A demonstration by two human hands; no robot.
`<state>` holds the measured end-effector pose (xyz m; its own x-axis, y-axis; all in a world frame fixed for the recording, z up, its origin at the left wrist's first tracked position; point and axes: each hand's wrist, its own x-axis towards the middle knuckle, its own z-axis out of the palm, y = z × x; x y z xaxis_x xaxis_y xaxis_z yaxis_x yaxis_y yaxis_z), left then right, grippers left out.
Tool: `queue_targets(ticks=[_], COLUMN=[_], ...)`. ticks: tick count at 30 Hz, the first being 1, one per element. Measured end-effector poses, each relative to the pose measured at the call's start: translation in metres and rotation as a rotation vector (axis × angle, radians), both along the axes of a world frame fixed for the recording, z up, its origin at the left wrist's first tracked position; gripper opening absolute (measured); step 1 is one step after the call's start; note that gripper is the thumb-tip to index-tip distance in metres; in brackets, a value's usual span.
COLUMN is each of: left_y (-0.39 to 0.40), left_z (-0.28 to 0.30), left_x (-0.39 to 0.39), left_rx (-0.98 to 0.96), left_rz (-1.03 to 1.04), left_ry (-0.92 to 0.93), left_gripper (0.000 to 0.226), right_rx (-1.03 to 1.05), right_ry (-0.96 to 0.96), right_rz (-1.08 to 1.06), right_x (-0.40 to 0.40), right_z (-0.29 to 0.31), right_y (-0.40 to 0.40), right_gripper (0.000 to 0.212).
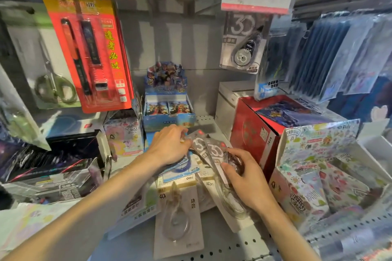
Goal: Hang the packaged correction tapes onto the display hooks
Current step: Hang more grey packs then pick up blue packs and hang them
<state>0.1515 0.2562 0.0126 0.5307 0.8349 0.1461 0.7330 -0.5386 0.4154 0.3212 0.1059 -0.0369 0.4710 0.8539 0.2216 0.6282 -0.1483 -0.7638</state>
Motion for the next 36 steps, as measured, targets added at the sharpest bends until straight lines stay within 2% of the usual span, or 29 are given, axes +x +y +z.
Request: queue_targets(ticks=[3, 6, 12, 16, 21, 24, 28, 30, 33, 36], left_y=[0.006, 0.009, 0.015, 0.014, 0.012, 0.008, -0.001, -0.002, -0.01, -0.021], left_z=[-0.001, -0.001, 0.006, 0.014, 0.021, 0.022, 0.025, 0.027, 0.032, 0.034], left_x=[0.009, 0.013, 0.018, 0.025, 0.022, 0.018, 0.005, -0.003, -0.013, -0.019], left_rx=[-0.026, -0.132, -0.286, -0.396, -0.543, -0.533, -0.603, -0.556, -0.513, -0.581], left_rz=[0.01, 0.027, 0.087, 0.076, 0.04, 0.003, 0.032, 0.046, 0.063, 0.06], left_ry=[0.009, -0.07, -0.183, -0.21, -0.256, -0.386, -0.741, -0.805, -0.889, -0.929], left_gripper=[0.046, 0.044, 0.044, 0.008, 0.008, 0.01, 0.014, 0.02, 0.027, 0.033], right_rx=[-0.042, -0.088, -0.085, -0.085, -0.064, 0.004, 0.098, 0.125, 0.126, 0.118], right_ry=[0.073, 0.131, 0.145, 0.192, 0.222, 0.238, 0.273, 0.283, 0.276, 0.291], right_rz=[-0.036, -0.038, -0.053, -0.066, -0.078, -0.082, -0.077, -0.058, -0.009, 0.069], right_x=[0.001, 0.0, 0.0, -0.001, 0.0, -0.003, -0.008, -0.01, -0.016, -0.023], right_z=[-0.001, -0.003, -0.003, -0.003, -0.003, 0.002, 0.016, 0.025, 0.039, 0.042], right_y=[0.001, 0.001, 0.003, 0.004, 0.003, 0.003, 0.002, 0.003, 0.007, 0.014], right_gripper=[0.057, 0.07, 0.071, 0.073, 0.074, 0.075, 0.074, 0.071, 0.084, 0.078])
